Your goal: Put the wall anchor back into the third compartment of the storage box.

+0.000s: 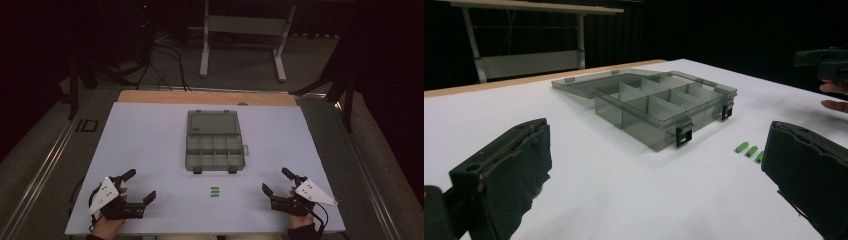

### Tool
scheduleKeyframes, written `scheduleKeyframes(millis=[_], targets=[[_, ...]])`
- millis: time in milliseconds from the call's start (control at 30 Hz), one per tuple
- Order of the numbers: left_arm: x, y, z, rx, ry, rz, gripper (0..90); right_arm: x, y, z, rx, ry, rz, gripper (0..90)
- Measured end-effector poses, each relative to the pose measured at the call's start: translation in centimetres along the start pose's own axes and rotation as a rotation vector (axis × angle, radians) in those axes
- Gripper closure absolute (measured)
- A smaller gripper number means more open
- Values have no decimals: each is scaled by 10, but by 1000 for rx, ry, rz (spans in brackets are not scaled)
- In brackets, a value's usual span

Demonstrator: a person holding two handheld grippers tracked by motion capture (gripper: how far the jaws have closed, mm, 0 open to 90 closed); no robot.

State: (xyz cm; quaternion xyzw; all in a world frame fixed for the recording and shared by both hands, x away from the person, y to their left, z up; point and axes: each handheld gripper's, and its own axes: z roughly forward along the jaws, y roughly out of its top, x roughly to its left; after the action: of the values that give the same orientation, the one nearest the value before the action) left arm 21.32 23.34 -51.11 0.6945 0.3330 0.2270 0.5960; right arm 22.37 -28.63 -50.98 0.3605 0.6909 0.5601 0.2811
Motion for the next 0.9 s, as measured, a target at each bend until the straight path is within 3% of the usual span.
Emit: scheduleKeyframes(millis=[333, 533, 567, 667, 767, 833, 900], targets=[[1, 0, 1, -2, 8, -20, 0, 1, 0, -2, -5, 5, -12, 97], [-2, 4, 4, 12, -4, 8, 0, 3, 3, -4, -19, 1, -28, 97], [-5, 9, 4, 13, -23, -10, 0, 2, 4, -5, -21, 3, -27, 97], [-9, 16, 4, 34, -36, -10, 0, 2, 4, -6, -25, 6, -13, 97], [-11, 23, 3, 31, -61, -41, 0, 2, 5, -6, -30, 8, -10, 97], [-15, 35, 4, 33, -98, -83, 0, 3, 6, -7, -27, 9, -12, 97], [-19, 43, 6, 23, -104, -81, 19, 2, 6, -7, -28, 5, -7, 97]])
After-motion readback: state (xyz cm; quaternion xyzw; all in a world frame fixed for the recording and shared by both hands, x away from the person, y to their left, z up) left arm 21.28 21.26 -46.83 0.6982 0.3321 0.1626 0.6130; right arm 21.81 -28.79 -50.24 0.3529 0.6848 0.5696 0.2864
